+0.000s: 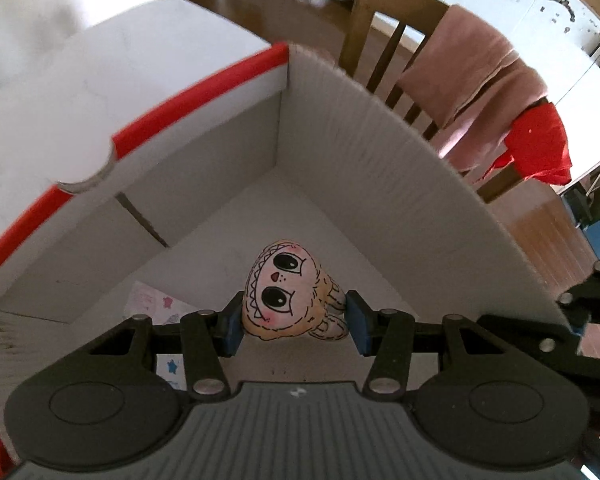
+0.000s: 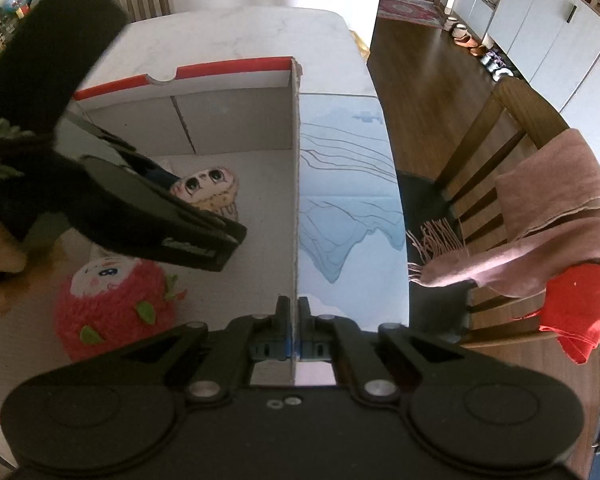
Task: Organize objects
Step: 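Carry the keychain into the box and open the left gripper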
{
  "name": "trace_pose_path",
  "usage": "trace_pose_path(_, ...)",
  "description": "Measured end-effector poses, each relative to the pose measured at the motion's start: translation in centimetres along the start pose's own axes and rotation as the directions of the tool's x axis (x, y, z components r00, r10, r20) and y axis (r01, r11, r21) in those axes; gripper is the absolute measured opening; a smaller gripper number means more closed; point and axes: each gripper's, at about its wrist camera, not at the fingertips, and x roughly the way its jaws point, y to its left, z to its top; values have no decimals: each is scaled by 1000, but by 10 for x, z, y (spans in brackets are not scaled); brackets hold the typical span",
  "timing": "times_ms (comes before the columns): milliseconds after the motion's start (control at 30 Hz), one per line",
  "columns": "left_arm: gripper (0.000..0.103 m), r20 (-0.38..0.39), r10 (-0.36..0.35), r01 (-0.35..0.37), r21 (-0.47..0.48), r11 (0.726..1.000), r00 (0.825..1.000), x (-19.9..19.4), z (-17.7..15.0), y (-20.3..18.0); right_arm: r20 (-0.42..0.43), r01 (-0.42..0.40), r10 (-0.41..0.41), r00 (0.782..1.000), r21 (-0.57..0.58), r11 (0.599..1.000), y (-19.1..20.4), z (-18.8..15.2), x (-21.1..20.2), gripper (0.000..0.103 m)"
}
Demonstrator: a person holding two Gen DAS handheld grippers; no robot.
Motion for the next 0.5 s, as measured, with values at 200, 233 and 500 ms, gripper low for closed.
trace_pose_path(200, 51, -37, -4, 5, 6, 1000, 999, 12, 0, 1, -2, -4, 4, 1000, 5, 1000, -1, 1, 0, 1)
trace_pose_path(233, 51, -40, -3, 4, 9, 1000, 999, 13, 0, 1, -2, -4, 4, 1000, 4, 1000, 0, 1, 0, 1)
trace_pose_path(500, 67, -5, 2, -1, 17, 1000, 1000, 1, -1, 2, -6, -7, 7, 1000, 7, 1000, -1, 2, 1, 1)
